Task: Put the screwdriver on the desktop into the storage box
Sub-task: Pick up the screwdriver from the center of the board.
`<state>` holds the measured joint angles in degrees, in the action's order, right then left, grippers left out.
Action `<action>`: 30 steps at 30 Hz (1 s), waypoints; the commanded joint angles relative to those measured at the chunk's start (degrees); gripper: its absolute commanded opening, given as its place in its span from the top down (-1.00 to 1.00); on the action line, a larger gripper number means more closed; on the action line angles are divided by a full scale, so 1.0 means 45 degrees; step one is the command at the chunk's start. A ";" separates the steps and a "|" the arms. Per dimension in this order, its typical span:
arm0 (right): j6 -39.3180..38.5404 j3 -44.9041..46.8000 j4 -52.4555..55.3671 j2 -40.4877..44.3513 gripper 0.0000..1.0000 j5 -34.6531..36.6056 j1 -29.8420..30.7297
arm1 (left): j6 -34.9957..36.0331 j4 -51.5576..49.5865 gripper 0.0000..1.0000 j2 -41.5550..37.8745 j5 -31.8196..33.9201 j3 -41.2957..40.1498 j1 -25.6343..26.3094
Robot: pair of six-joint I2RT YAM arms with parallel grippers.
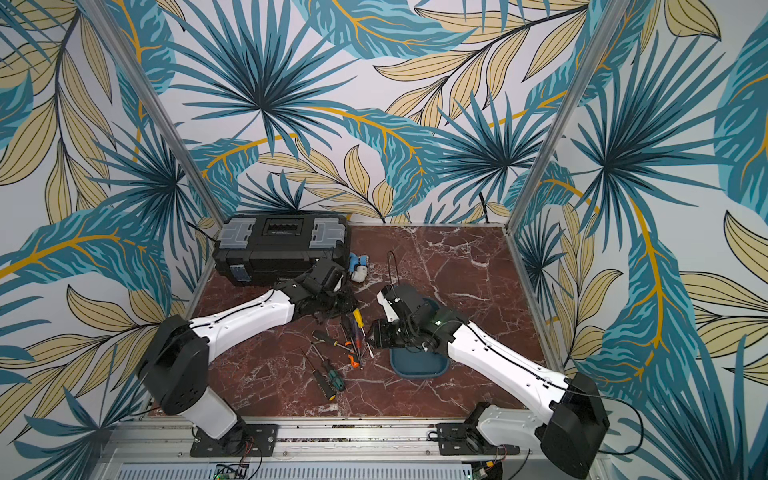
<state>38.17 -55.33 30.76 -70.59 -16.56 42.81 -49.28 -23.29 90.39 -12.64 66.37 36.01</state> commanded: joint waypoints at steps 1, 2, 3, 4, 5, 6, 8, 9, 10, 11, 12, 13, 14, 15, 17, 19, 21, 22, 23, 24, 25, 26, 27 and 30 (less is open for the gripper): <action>-0.0001 0.0181 -0.0848 -0.0106 -0.09 -0.1189 0.0041 | 0.1609 0.0551 1.00 -0.1179 -0.2461 -0.0022 -0.0446; -0.0039 0.0150 -0.0896 -0.0043 -0.12 -0.1240 0.0009 | 0.1861 0.0626 1.00 -0.1450 -0.3177 -0.0073 -0.0631; -0.0064 0.0130 -0.0916 0.0018 -0.16 -0.1239 0.0003 | 0.2049 0.0809 1.00 -0.1650 -0.3911 -0.0165 -0.0773; -0.0075 0.0107 -0.0948 0.0122 -0.22 -0.1224 -0.0038 | 0.2254 0.1001 1.00 -0.1790 -0.4724 -0.0252 -0.0888; -0.0083 0.0089 -0.0985 0.0204 -0.27 -0.1196 -0.0056 | 0.2532 0.1027 1.00 -0.1899 -0.5380 -0.0261 -0.0953; -0.0070 0.0055 -0.1026 0.0287 -0.31 -0.1184 -0.0059 | 0.2770 0.0958 1.00 -0.2004 -0.5774 -0.0239 -0.0970; -0.0023 0.0059 -0.1179 0.0392 -0.35 -0.1293 -0.0072 | 0.2984 0.1076 1.00 -0.2302 -0.6354 -0.0350 -0.0981; 0.0025 0.0059 -0.1257 0.0412 -0.35 -0.1400 -0.0068 | 0.2879 0.1406 1.00 -0.2427 -0.6610 -0.0515 -0.0989; 0.0085 0.0098 -0.1383 0.0413 -0.30 -0.1600 -0.0079 | 0.2666 0.2057 1.00 -0.2585 -0.6920 -0.0698 -0.0992; 0.0199 0.0141 -0.1583 0.0409 -0.21 -0.1847 -0.0078 | 0.2397 0.2560 1.00 -0.2723 -0.7127 -0.0853 -0.1001; 0.0292 0.0199 -0.1783 0.0417 -0.12 -0.2044 -0.0077 | 0.2245 0.2933 1.00 -0.2823 -0.7223 -0.0965 -0.1007; 0.0421 0.0244 -0.1959 0.0447 0.04 -0.2157 -0.0055 | 0.2124 0.3180 1.00 -0.2892 -0.7243 -0.1053 -0.1005; 0.0496 0.0298 -0.2083 0.0509 0.23 -0.2217 -0.0065 | 0.2052 0.3352 1.00 -0.2937 -0.7218 -0.1122 -0.1012; 0.0543 0.0313 -0.2108 0.0557 0.40 -0.2171 -0.0076 | 0.2027 0.3426 1.00 -0.2957 -0.7229 -0.1162 -0.1024; 0.0597 0.0352 -0.2129 0.0715 0.70 -0.2016 -0.0079 | 0.1912 0.3624 1.00 -0.3016 -0.7077 -0.1295 -0.1066; 0.0612 0.0385 -0.2129 0.0888 0.88 -0.1881 -0.0070 | 0.1713 0.3860 1.00 -0.3103 -0.6845 -0.1446 -0.1104; 0.0616 0.0455 -0.2048 0.1044 1.00 -0.1663 -0.0050 | 0.1506 0.3995 0.93 -0.3199 -0.6442 -0.1525 -0.1095; 0.0618 0.0441 -0.1960 0.1118 1.00 -0.1427 -0.0050 | 0.1373 0.4013 0.65 -0.3275 -0.6119 -0.1601 -0.1102; 0.0580 0.0402 -0.1757 0.1170 1.00 -0.1076 -0.0059 | 0.1105 0.4085 0.39 -0.3383 -0.5768 -0.1732 -0.1099; 0.0535 0.0303 -0.1531 0.1210 1.00 -0.0622 -0.0050 | 0.0890 0.4191 0.19 -0.3474 -0.5447 -0.1867 -0.1090; 0.0461 0.0150 -0.1137 0.1227 1.00 -0.0025 -0.0020 | 0.0636 0.4281 -0.04 -0.3612 -0.5080 -0.1994 -0.1073; 0.0324 -0.0034 -0.0777 0.1214 1.00 0.0670 0.0023 | 0.0399 0.4417 -0.11 -0.3775 -0.4737 -0.2140 -0.0998; 0.0160 -0.0210 -0.0429 0.1152 1.00 0.1148 0.0086 | 0.0184 0.4680 -0.15 -0.3895 -0.4472 -0.2312 -0.0875; -0.0311 -0.0769 0.0201 0.0840 1.00 0.2153 0.0298 | -0.0260 0.5350 -0.29 -0.3999 -0.3685 -0.2564 -0.0056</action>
<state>39.00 -56.40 27.57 -66.26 -14.20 43.31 -47.83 -3.81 73.63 -34.02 56.82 33.04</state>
